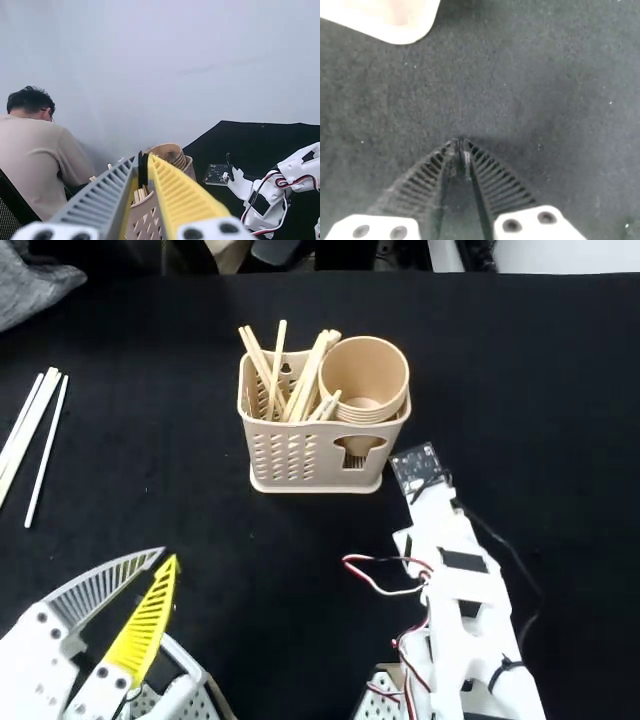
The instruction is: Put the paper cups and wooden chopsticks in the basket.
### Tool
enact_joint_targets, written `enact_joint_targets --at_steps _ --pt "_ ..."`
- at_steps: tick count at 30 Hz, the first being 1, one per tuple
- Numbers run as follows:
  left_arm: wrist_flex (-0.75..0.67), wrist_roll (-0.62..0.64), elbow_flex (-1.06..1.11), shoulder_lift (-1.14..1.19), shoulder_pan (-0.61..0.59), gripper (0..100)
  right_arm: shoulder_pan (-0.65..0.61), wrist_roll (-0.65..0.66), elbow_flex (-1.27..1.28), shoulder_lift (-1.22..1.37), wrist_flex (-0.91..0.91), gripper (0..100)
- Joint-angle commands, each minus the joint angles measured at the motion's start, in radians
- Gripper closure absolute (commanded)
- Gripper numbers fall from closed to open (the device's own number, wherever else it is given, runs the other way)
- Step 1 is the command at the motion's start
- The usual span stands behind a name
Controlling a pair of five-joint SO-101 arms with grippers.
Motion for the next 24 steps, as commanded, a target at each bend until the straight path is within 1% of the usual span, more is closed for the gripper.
enact_joint_targets --at_steps 1,4,8,10,14,16,22,24 --pt "0.020 -0.002 -0.050 -0.005 0.008 97 -0.008 0.006 0.010 -0.042 -0.015 98.6" --pt "0.020 0.002 -0.053 -0.005 0.008 97 -0.008 0.006 0.027 -0.068 -0.015 98.6" --pt "0.017 0.080 -0.051 -0.005 0.021 97 -0.008 0.006 0.056 -0.116 -0.015 98.6" --pt "0.018 0.101 -0.042 -0.005 0.082 97 -0.008 0.006 0.071 -0.147 -0.015 98.6" --pt "0.017 0.130 -0.007 -0.005 0.254 97 -0.008 0.006 0.114 -0.223 -0.015 98.6" --pt "0.012 0.130 0.012 -0.005 0.297 97 -0.008 0.006 0.140 -0.274 -0.015 98.6" --pt "0.015 0.124 0.013 -0.005 0.305 96 -0.008 0.005 0.214 -0.460 0.011 98.6" --pt "0.018 0.132 0.010 -0.005 0.305 93 -0.008 0.005 0.217 -0.507 0.074 98.6"
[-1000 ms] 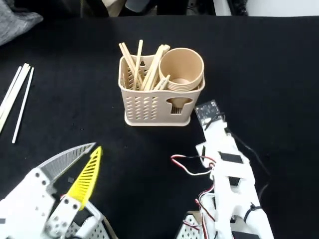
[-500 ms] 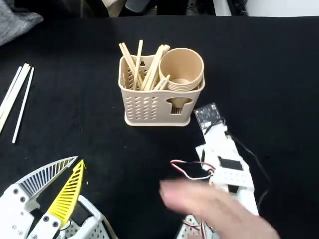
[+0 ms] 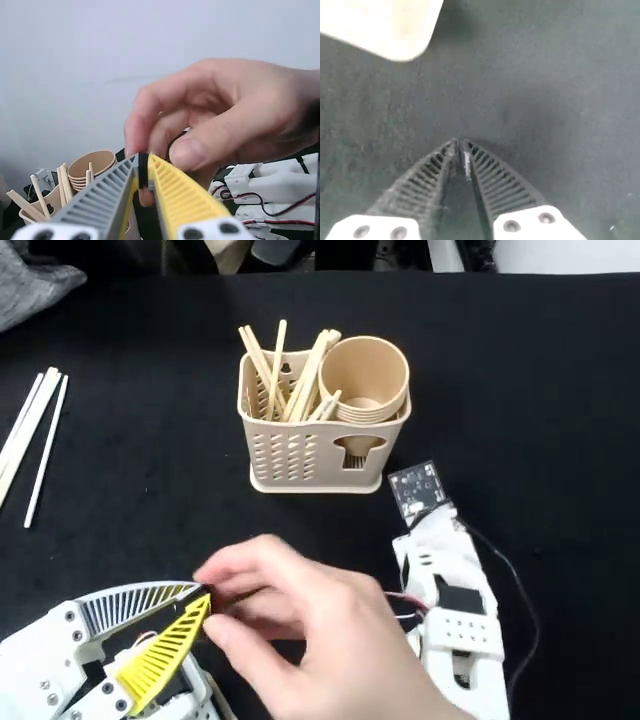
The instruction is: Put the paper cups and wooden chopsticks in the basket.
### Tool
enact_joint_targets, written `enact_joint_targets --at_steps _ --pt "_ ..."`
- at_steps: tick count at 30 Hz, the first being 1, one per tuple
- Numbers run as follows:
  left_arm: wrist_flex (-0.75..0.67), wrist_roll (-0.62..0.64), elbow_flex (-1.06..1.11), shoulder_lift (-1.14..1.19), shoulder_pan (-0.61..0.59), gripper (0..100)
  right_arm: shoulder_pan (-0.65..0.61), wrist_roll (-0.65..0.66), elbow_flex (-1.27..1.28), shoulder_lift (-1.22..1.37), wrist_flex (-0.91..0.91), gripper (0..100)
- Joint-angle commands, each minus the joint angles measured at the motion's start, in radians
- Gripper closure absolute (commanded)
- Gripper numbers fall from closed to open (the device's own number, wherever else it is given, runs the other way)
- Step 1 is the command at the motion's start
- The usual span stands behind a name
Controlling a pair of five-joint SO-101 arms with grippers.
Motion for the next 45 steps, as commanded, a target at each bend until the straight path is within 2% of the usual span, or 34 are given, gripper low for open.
enact_joint_targets --at_steps 1,11,18,45 --pt "0.002 0.015 -0.002 -0.005 0.015 91 -0.006 0.003 0.007 -0.090 0.104 98.6" --pt "0.029 0.037 -0.005 -0.005 0.015 87 -0.006 0.005 0.012 -0.280 0.387 98.6" --pt "0.029 0.038 -0.053 -0.005 0.016 97 -0.006 0.005 0.012 -0.343 0.486 98.6" --pt "0.051 0.034 -0.059 -0.005 0.013 97 -0.006 0.005 0.012 -0.352 0.502 98.6"
